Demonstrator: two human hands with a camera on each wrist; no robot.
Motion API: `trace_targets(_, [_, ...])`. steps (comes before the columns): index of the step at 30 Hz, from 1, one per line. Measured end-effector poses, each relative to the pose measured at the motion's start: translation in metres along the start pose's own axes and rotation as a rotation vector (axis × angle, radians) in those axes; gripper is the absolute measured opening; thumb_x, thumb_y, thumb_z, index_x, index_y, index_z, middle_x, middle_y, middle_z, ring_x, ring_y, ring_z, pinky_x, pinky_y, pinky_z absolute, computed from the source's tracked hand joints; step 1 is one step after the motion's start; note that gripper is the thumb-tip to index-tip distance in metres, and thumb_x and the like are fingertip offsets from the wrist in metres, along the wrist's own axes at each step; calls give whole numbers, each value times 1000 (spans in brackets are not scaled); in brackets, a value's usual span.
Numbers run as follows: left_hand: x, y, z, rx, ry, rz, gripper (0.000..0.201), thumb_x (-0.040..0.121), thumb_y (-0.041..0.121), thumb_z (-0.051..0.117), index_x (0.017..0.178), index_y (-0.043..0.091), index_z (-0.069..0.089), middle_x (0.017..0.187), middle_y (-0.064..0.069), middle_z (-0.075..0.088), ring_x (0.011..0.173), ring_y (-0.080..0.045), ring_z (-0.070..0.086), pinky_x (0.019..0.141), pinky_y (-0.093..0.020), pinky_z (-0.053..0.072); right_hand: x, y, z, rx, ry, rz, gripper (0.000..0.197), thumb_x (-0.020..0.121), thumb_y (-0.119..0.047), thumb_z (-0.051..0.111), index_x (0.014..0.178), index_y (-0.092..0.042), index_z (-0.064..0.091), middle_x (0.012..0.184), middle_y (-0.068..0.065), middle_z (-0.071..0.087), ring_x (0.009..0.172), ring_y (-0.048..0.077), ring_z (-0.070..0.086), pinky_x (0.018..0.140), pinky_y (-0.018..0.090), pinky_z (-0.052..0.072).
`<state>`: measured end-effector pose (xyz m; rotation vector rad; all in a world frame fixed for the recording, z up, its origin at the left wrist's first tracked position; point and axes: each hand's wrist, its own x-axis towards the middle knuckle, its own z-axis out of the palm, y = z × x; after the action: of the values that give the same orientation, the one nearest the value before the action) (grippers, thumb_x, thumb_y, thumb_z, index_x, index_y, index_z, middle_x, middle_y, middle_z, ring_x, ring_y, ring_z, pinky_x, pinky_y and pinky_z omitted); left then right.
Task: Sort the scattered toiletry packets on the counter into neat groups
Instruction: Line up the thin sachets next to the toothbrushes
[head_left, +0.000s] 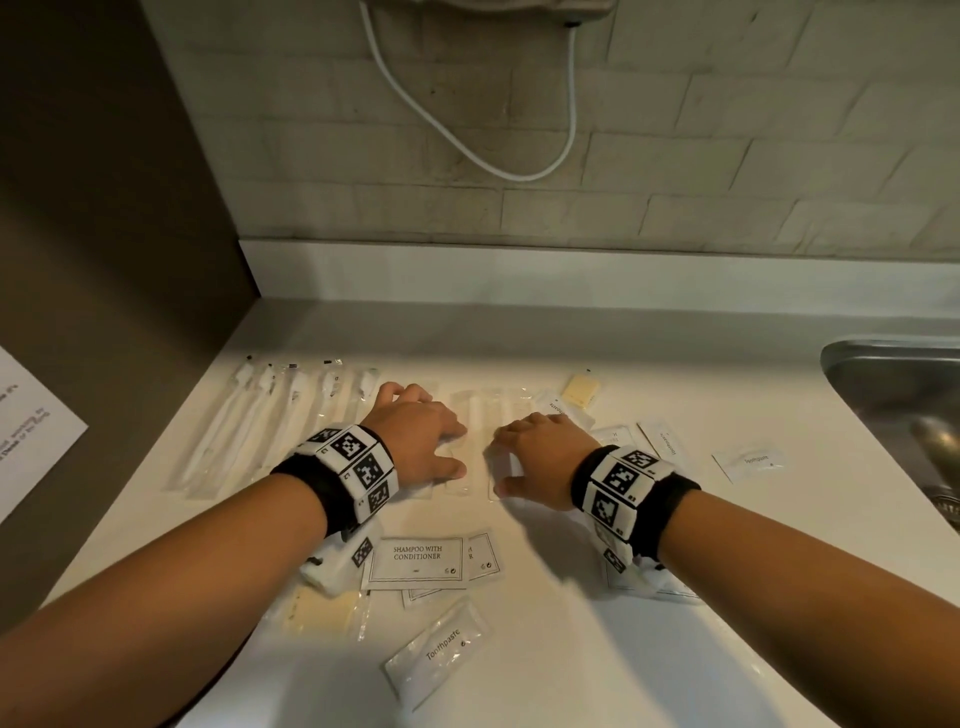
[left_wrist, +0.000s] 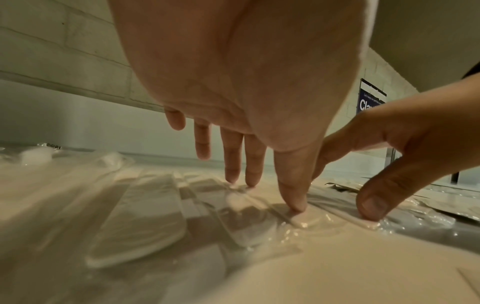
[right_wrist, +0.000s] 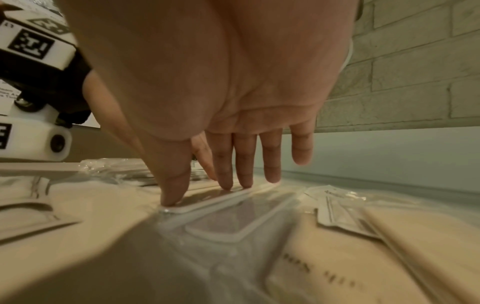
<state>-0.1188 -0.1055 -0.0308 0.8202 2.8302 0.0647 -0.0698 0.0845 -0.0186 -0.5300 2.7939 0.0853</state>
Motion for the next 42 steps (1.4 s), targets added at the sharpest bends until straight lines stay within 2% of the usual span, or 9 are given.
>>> trace_targets(10, [-3,-4,1,-10,-15,-2,55,77,66,56,121,34,62,132,16,57,129,-16,33,108,-42,10,5,-6,-4,23,3,-13,57,90,-54,50,138,-25,45,140,-1,51,125,23,46,105,39,34])
trace_targets(14, [-1,-4,2,-25,-12,-4,59,76,68,57,124,35,60,133,16,57,130,-15,33,110,-43,10,6,-6,-2,11,-3,1,61,90,-55,50,141,-23,42,143,-1,48,127,23,45,106,40,33])
trace_targets(17, [0,-4,3,-24,-1,-3,56,74,68,57,117,32,63,128,15,59,127,-15,34,108,-42,9,5,-4,-3,38,21,14,62,90,-55,50,142,-23,41,142,0,48,127,23,44,107,40,33])
trace_targets(19, [3,-4,2,-53,39,1,55,73,70,56,115,35,63,129,16,57,125,-14,35,107,-41,11,2,3,-6,57,63,32,59,91,-52,50,142,-24,42,143,-1,48,129,22,44,109,40,32])
trace_targets(21, [6,0,0,-83,87,22,58,73,72,55,121,41,60,135,18,53,123,-10,35,107,-39,13,-4,13,-10,66,80,59,55,92,-49,51,141,-26,43,144,-1,47,130,22,43,111,42,30])
trace_targets(23, [10,9,-2,-98,102,51,60,75,72,56,127,41,57,138,20,50,123,-8,35,108,-38,15,-9,24,-12,40,55,87,55,91,-50,52,140,-27,44,143,-2,48,130,22,43,111,42,30])
trace_targets(27, [11,27,-4,-48,37,92,60,78,69,55,129,37,57,140,19,50,131,-13,32,109,-39,15,-14,29,-4,23,-22,98,63,85,-59,54,139,-27,45,140,-2,51,130,21,42,112,41,27])
trace_targets(31, [9,32,-2,22,-35,85,60,81,65,55,131,33,56,143,15,50,137,-18,30,111,-40,12,-14,23,0,24,-28,80,67,87,-59,52,143,-24,39,146,0,44,136,23,36,117,44,21])
trace_targets(42, [9,34,-3,34,-62,64,60,81,64,55,133,33,55,145,15,48,137,-19,30,111,-42,13,-4,18,4,23,-19,79,63,85,-62,50,136,-24,47,137,-1,52,127,23,44,109,42,31])
